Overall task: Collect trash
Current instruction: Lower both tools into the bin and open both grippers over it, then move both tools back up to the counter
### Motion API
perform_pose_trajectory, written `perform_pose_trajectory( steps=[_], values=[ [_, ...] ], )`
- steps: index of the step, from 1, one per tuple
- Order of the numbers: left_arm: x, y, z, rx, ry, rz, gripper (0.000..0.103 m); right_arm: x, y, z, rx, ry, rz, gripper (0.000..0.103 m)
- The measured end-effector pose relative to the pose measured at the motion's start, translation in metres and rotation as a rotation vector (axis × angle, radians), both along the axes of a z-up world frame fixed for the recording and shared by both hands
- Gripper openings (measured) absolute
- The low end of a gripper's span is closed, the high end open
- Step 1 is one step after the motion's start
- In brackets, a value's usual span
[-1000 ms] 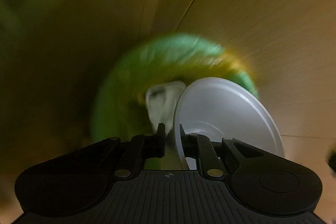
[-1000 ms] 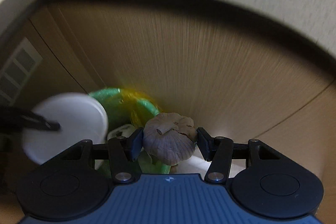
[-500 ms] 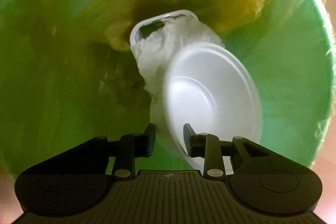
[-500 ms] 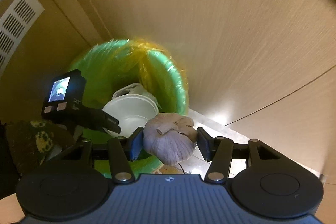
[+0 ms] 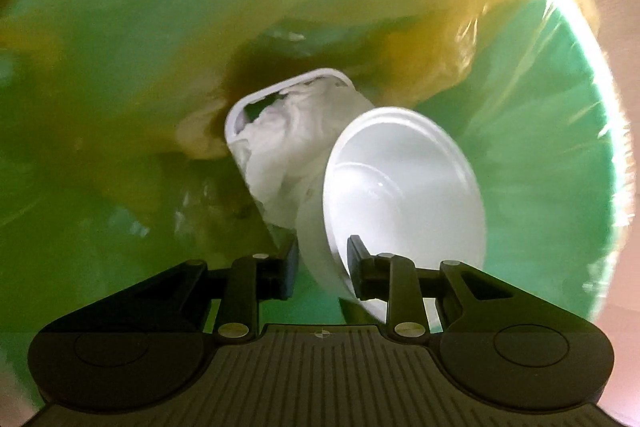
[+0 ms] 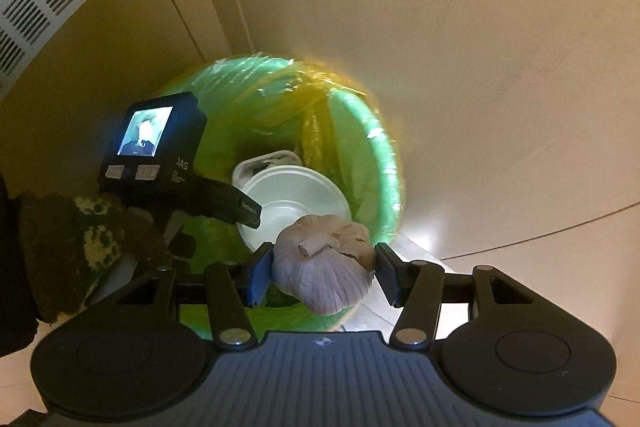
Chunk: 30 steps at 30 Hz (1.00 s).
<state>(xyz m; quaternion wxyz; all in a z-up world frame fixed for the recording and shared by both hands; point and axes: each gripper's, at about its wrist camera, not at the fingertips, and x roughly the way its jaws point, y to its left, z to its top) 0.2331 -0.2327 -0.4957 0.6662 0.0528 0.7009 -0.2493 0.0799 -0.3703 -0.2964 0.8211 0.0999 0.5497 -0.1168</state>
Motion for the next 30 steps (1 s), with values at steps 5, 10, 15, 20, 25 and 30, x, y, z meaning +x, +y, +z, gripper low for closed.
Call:
perform_pose_trajectory(
  steps=[5, 10, 15, 20, 25, 30],
  values=[
    [0.0, 0.027, 0.033, -0.061, -0.011, 0.096, 0.03, 0.015, 0.003, -0.005, 0.029, -0.041, 0.013, 0.054],
    [-0.016, 0.054, 0.065, -0.07, -0.038, 0.1, 0.03, 0.045, -0.003, -0.023, 0.098, -0.043, -0.008, 0.055],
    [-0.036, 0.091, 0.099, -0.115, -0.041, 0.169, 0.03, 0.047, 0.001, -0.021, 0.13, -0.022, -0.01, 0.055],
    [-0.053, 0.11, 0.151, -0.19, -0.046, 0.197, 0.03, 0.032, 0.011, -0.004, 0.111, -0.013, 0.042, 0.055],
    [-0.059, 0.115, 0.246, -0.292, -0.178, 0.134, 0.03, 0.031, 0.016, 0.035, 0.034, -0.052, 0.065, 0.055],
    [-0.058, 0.136, 0.347, -0.399, -0.35, 0.12, 0.03, 0.063, 0.031, 0.091, -0.1, -0.169, 0.107, 0.055]
  ],
)
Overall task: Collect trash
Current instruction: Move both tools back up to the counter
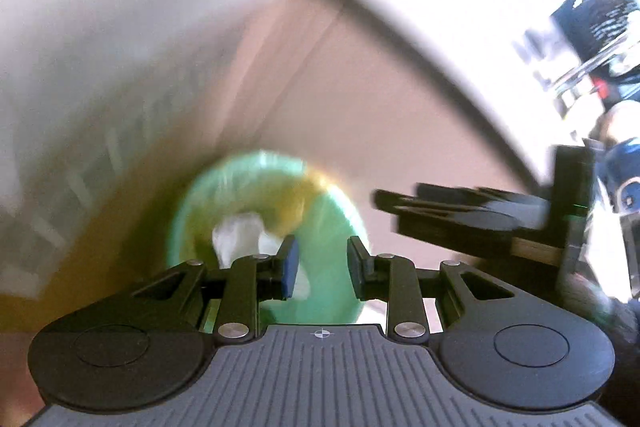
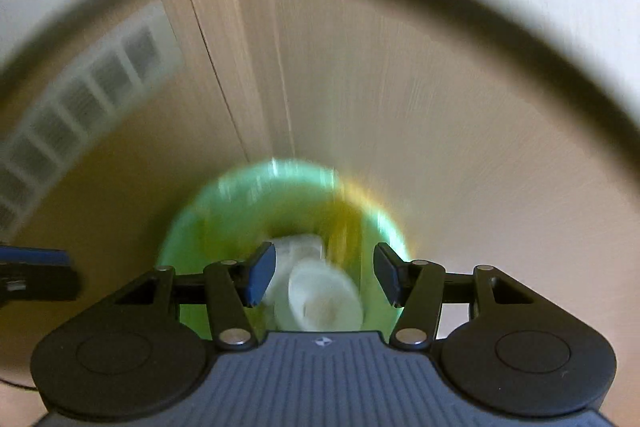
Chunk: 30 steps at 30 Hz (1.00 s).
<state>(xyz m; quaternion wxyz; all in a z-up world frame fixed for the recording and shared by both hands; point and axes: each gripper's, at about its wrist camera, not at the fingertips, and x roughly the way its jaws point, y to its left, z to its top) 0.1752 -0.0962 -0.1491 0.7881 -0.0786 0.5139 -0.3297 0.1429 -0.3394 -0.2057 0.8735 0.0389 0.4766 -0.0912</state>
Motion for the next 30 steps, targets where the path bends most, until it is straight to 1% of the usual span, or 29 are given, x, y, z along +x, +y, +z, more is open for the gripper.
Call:
perform_pose_trajectory(
  steps=[1, 3, 5, 7, 9, 11, 12, 13, 15, 18, 20, 22, 23, 25, 26, 27, 28, 29, 30],
  values=[
    [-0.001, 0.007, 0.016, -0.001, -0.03, 0.012, 0.03, 0.008, 0.005, 0.013, -0.012, -0.026, 0.02, 0.055],
    [-0.003, 0.025, 0.047, -0.002, -0.091, 0.068, 0.03, 0.024, 0.021, 0.042, -0.023, -0.094, 0.068, 0.055],
    [-0.004, 0.053, 0.075, -0.005, -0.147, 0.161, 0.03, 0.036, 0.041, 0.069, -0.016, -0.154, 0.134, 0.055],
    [-0.006, 0.082, 0.092, -0.002, -0.193, 0.267, 0.03, 0.045, 0.065, 0.098, 0.028, -0.221, 0.185, 0.055],
    [-0.005, 0.112, 0.099, 0.002, -0.224, 0.382, 0.03, 0.054, 0.089, 0.122, 0.098, -0.265, 0.241, 0.063],
    [-0.007, 0.142, 0.107, 0.005, -0.222, 0.485, 0.03, 0.064, 0.116, 0.143, 0.15, -0.3, 0.315, 0.063],
    [-0.005, 0.156, 0.107, 0.009, -0.213, 0.53, 0.03, 0.069, 0.13, 0.153, 0.157, -0.318, 0.347, 0.063],
    [-0.003, 0.169, 0.108, 0.015, -0.203, 0.56, 0.03, 0.075, 0.144, 0.162, 0.162, -0.337, 0.375, 0.063],
    [0.002, 0.189, 0.1, 0.027, -0.179, 0.603, 0.03, 0.094, 0.177, 0.182, 0.168, -0.369, 0.429, 0.064],
    [0.006, 0.217, 0.097, 0.002, -0.16, 0.612, 0.03, 0.131, 0.227, 0.205, 0.2, -0.378, 0.523, 0.068],
    [0.007, 0.228, 0.095, -0.021, -0.151, 0.59, 0.03, 0.157, 0.263, 0.211, 0.208, -0.353, 0.562, 0.07],
    [0.009, 0.233, 0.092, -0.038, -0.147, 0.562, 0.029, 0.19, 0.295, 0.206, 0.204, -0.298, 0.586, 0.071],
    [0.01, 0.237, 0.092, -0.047, -0.146, 0.551, 0.029, 0.197, 0.309, 0.205, 0.183, -0.283, 0.578, 0.071],
    [0.013, 0.243, 0.091, -0.069, -0.141, 0.538, 0.029, 0.218, 0.34, 0.191, 0.091, -0.268, 0.574, 0.07],
    [0.016, 0.246, 0.09, -0.074, -0.141, 0.534, 0.029, 0.226, 0.352, 0.183, 0.05, -0.264, 0.57, 0.067],
    [0.018, 0.247, 0.089, -0.075, -0.142, 0.533, 0.029, 0.234, 0.359, 0.177, 0.007, -0.252, 0.56, 0.056],
    [0.019, 0.249, 0.088, -0.076, -0.14, 0.537, 0.029, 0.241, 0.363, 0.17, -0.012, -0.225, 0.557, 0.048],
    [0.022, 0.25, 0.087, -0.077, -0.135, 0.545, 0.029, 0.242, 0.36, 0.164, -0.012, -0.199, 0.56, 0.044],
    [0.024, 0.25, 0.086, -0.08, -0.13, 0.55, 0.029, 0.239, 0.356, 0.16, 0.001, -0.21, 0.561, 0.043]
  ],
)
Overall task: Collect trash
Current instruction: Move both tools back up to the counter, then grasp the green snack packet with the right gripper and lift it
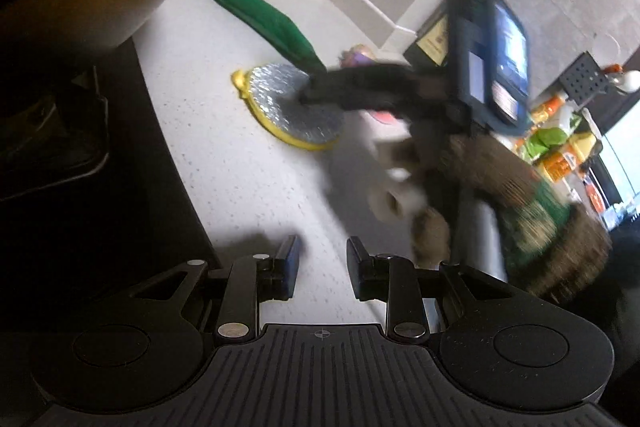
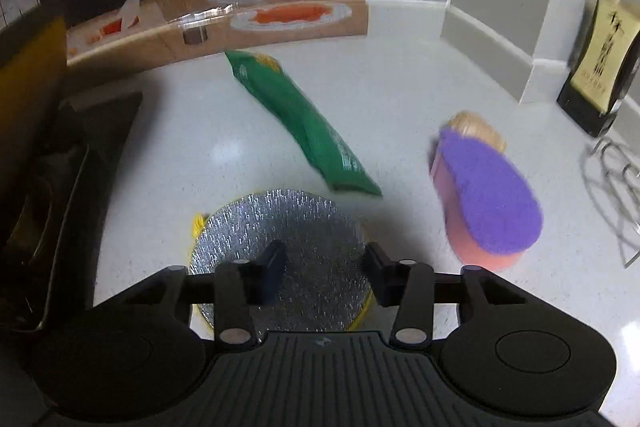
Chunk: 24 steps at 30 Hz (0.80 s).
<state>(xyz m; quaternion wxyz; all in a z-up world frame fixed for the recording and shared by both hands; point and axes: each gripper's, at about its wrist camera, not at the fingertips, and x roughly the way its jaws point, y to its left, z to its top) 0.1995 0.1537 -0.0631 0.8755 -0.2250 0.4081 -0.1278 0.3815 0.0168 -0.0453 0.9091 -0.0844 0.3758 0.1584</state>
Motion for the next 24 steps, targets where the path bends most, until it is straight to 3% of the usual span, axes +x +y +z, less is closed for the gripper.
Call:
perform_pose_trajectory(
  steps=[5, 9, 11, 13, 15, 18, 24],
  values=[
    [0.009, -0.009, 0.003, -0.006, -0.016, 0.03, 0.029, -0.03, -0.022, -0.004, -0.032, 0.023, 0.056, 0.043],
    [0.016, -0.024, 0.006, -0.01, -0.01, 0.068, 0.029, -0.044, -0.047, 0.002, 0.009, 0.07, 0.143, 0.043],
    [0.016, -0.035, 0.006, 0.027, -0.002, 0.046, 0.029, -0.039, -0.052, 0.012, 0.037, 0.035, 0.182, 0.045],
    [0.014, -0.04, 0.005, 0.043, 0.017, 0.048, 0.028, -0.025, -0.048, 0.021, 0.021, -0.038, 0.183, 0.054],
    [0.007, -0.04, 0.006, 0.05, 0.016, 0.057, 0.028, -0.002, -0.036, 0.022, 0.0, -0.064, 0.164, 0.055],
    [-0.004, -0.039, 0.008, 0.075, 0.015, 0.085, 0.028, 0.035, -0.015, 0.011, -0.02, -0.033, 0.172, 0.056],
    [-0.018, -0.026, 0.007, 0.049, -0.001, 0.138, 0.028, 0.079, 0.021, -0.004, -0.096, 0.008, 0.19, 0.055]
  ],
)
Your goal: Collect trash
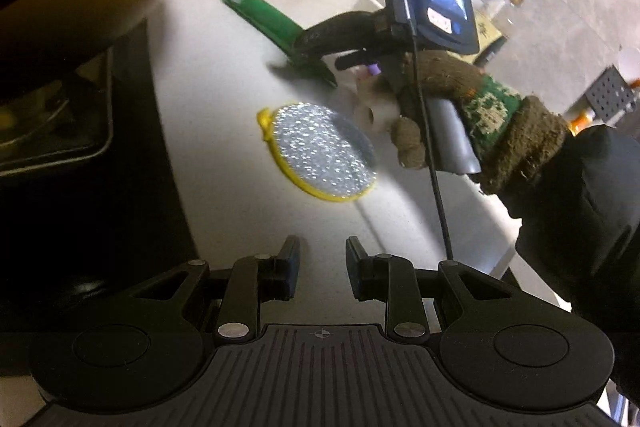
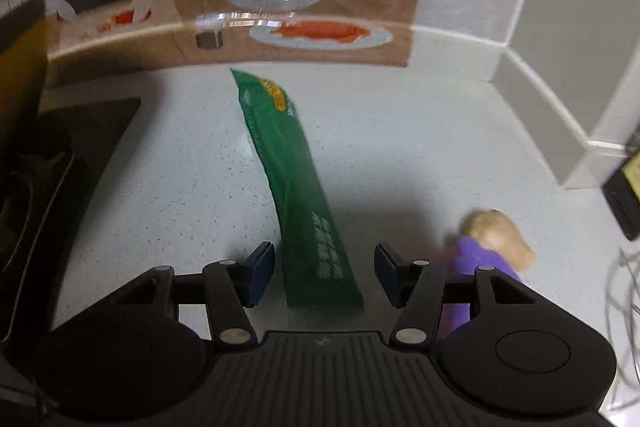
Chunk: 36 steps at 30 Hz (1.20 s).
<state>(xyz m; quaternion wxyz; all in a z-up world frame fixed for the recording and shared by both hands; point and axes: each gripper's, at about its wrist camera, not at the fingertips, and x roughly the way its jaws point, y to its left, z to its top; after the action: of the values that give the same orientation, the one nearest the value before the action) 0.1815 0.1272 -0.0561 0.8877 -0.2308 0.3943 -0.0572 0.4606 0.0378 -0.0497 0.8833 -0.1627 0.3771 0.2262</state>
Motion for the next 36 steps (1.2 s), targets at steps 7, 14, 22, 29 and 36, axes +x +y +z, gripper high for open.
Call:
perform_pose_trajectory(
  steps=[7, 14, 22, 29, 36],
  values=[
    [0.005, 0.006, 0.002, -0.019, -0.017, 0.021, 0.028, -0.008, -0.018, 0.004, -0.013, 0.021, -0.046, 0.015],
    [0.026, 0.003, 0.002, -0.021, -0.023, 0.026, 0.028, -0.092, -0.1, 0.018, 0.072, 0.059, -0.099, 0.011],
    [0.062, -0.001, 0.009, 0.043, -0.079, 0.028, 0.028, -0.174, -0.16, 0.007, 0.092, 0.09, -0.187, 0.011],
    [0.119, -0.015, 0.005, 0.17, -0.059, 0.043, 0.028, -0.217, -0.179, 0.01, 0.126, 0.031, -0.241, 0.045],
    [0.142, -0.02, -0.007, 0.241, -0.026, 0.028, 0.028, -0.239, -0.19, 0.023, 0.179, -0.042, -0.279, 0.054]
  ],
)
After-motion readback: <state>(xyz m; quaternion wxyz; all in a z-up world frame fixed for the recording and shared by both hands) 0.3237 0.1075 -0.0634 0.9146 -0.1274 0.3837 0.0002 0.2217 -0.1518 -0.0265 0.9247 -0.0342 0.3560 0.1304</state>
